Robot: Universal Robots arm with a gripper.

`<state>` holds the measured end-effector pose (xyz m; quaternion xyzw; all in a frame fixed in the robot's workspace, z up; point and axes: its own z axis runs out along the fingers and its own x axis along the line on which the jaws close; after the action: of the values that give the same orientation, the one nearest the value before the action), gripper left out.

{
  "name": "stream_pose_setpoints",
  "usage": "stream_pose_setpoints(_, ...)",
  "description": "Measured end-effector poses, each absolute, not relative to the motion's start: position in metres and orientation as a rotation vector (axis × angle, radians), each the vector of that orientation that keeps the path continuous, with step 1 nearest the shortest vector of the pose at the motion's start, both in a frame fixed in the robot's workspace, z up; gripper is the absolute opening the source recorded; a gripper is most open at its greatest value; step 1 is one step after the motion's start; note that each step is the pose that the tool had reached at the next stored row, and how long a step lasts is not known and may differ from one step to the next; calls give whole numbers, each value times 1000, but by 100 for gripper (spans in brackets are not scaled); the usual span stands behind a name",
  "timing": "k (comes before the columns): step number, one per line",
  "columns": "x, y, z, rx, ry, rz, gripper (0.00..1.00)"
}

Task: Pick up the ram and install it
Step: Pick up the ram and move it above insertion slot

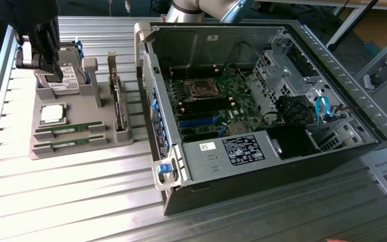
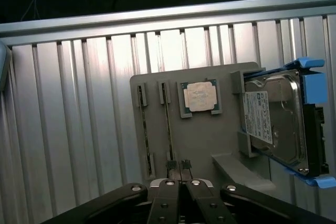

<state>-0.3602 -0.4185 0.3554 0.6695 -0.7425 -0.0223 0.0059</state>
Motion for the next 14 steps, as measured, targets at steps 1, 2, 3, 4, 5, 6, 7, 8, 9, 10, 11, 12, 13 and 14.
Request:
stream_pose_setpoints(1,-360,-418,353,2095,-2324,-70,10)
stream_pose_setpoints(2,-360,-418,352,2095,-2324,-70,10)
stream_pose_setpoints(3,-360,-418,351,2095,-2324,-70,10)
stream_pose_setpoints(4,-360,-418,350,2095,-2324,-70,10)
stream_pose_setpoints(5,-360,-418,348,2095,-2324,-70,10)
stream_pose_setpoints(6,-361,-418,346,2095,-2324,-70,10)
stream_pose_setpoints(7,-361,-418,345,2095,-2324,-70,10)
stream_pose_setpoints(8,-361,-418,344,2095,-2324,-70,10)
stream_pose_setpoints(9,-361,-418,342,2095,-2324,-70,10)
stream_pose_setpoints(10,-361,-418,339,2095,-2324,-70,10)
stream_pose_setpoints(11,-361,-418,338,2095,-2324,-70,10)
stream_pose_setpoints(12,-361,-418,336,2095,-2324,-70,10)
stream_pose_setpoints(13,-361,-418,334,2095,-2324,-70,10)
stream_pose_setpoints(14,-361,-418,333,2095,-2324,-70,10)
